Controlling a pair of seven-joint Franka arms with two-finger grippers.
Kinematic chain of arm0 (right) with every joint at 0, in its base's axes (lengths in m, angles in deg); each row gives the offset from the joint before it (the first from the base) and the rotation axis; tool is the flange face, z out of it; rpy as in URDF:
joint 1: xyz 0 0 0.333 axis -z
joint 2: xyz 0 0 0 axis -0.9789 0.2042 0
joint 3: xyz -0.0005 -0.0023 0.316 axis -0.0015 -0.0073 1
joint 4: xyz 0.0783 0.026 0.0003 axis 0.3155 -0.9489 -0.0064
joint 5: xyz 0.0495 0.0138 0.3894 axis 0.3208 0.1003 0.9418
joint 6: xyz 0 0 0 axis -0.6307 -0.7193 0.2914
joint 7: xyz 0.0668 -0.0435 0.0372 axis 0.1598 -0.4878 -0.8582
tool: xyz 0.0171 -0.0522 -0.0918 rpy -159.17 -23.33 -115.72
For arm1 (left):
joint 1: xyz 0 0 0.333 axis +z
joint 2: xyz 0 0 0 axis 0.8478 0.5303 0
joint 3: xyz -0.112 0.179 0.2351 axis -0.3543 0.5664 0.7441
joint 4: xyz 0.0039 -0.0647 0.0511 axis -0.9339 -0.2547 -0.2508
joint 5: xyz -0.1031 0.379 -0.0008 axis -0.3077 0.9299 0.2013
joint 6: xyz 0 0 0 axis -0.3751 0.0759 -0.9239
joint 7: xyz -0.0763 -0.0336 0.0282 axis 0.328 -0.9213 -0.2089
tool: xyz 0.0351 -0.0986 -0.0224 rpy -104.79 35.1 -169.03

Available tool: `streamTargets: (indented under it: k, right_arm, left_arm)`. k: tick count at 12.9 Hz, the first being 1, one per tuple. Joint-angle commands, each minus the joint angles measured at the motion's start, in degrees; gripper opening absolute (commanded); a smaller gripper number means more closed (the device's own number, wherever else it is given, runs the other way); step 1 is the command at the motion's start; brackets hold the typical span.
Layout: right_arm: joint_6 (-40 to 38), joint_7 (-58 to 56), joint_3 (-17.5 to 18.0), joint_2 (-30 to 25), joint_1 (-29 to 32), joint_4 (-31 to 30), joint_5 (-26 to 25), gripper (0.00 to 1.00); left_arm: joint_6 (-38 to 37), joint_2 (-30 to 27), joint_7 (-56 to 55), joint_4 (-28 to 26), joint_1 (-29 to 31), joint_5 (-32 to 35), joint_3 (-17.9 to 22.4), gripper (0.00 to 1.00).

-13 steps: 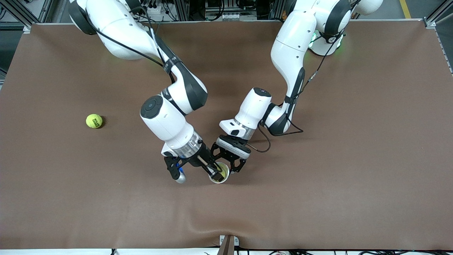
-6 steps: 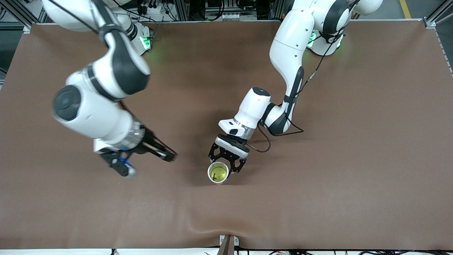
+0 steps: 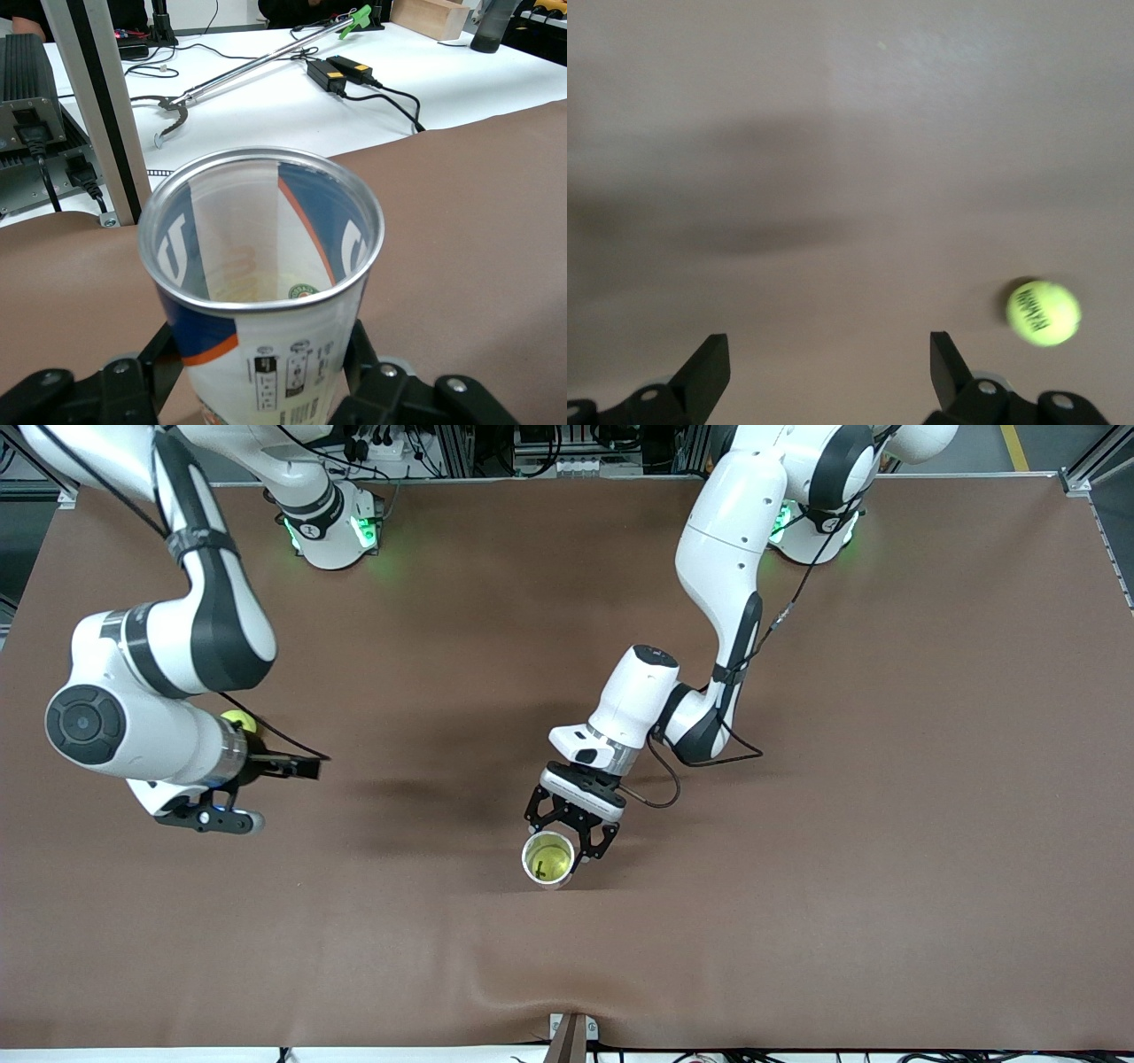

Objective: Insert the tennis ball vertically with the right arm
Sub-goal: 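Grasp the second tennis ball with the right gripper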

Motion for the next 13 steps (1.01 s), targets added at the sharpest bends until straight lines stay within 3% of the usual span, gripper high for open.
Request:
streamTargets:
  k: [1,6,9,13]
  right_arm:
    - [9.24,-12.49,-1.6,-4.74,3.2,-13.76,-2.65,1.0]
    - [11.91,-37.18,-12.14,-3.69,5.83,-18.27,-3.45,1.0]
    - [12.87,-39.69,-13.13,-3.24,7.77,-22.47,-3.01,1.0]
    - [20.77,-39.61,-13.13,-1.14,8.21,-29.51,-2.13,1.0]
  left_arm:
    - [0.11,1.45,0.54,1.26,-0.68,-0.51,1.27,0.79]
    - [0.11,1.45,0.54,1.26,-0.68,-0.6,1.18,0.84]
    - [0.11,1.45,0.54,1.26,-0.68,-0.6,1.18,0.85]
    - [0.11,1.45,0.54,1.26,-0.68,-0.6,1.18,0.88]
